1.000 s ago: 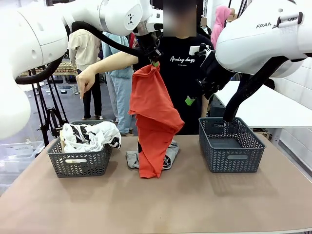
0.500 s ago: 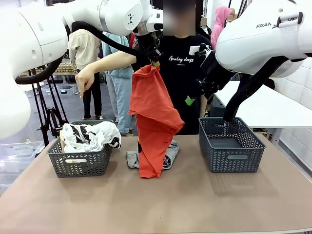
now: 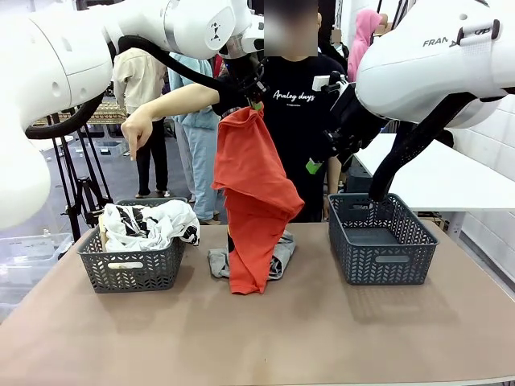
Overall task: Sort the tops and bottoms.
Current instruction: Sort the clothes according to human instructions.
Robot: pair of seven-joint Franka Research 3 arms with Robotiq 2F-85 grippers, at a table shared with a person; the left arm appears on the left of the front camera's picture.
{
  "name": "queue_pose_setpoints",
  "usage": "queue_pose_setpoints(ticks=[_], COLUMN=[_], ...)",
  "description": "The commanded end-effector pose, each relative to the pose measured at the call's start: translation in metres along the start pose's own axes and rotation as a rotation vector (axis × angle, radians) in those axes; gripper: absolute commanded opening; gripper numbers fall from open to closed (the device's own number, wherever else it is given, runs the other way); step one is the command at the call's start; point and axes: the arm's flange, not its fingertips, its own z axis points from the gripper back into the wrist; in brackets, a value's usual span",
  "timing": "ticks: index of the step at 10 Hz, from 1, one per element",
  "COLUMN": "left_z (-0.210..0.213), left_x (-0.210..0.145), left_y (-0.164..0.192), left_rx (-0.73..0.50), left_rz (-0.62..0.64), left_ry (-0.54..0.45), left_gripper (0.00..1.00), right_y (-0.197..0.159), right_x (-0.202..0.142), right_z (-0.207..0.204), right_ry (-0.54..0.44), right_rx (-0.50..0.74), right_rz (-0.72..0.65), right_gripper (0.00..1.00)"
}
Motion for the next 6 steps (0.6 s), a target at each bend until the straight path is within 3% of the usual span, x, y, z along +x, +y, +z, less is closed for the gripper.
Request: queue_pose_setpoints(ticks=[1,4,6], left_z=[0.041,0.156,0.201], left_x=[0.005,-0.003,-0.026], left_y=[0.012,0.036,0.033], left_rx=[0.083,0.219,0.285], left_rz=[-0.028,-0.006,0.022], left_ry=[-0.032,-0.076,-0.046], left_gripper=[0.00,0.00,0.00], right_y=[0.000,0.000,0.000], right_x=[-0.005,-0.005,-0.005], right_z=[-0.001,-0.001,-0.001], right_ry=[0.010,0.010,0.010], right_rx=[0.002,0.002,0.002], right_rz=[-0.005,-0.005,-0.005], right_gripper=[1.00,1.00,1.00])
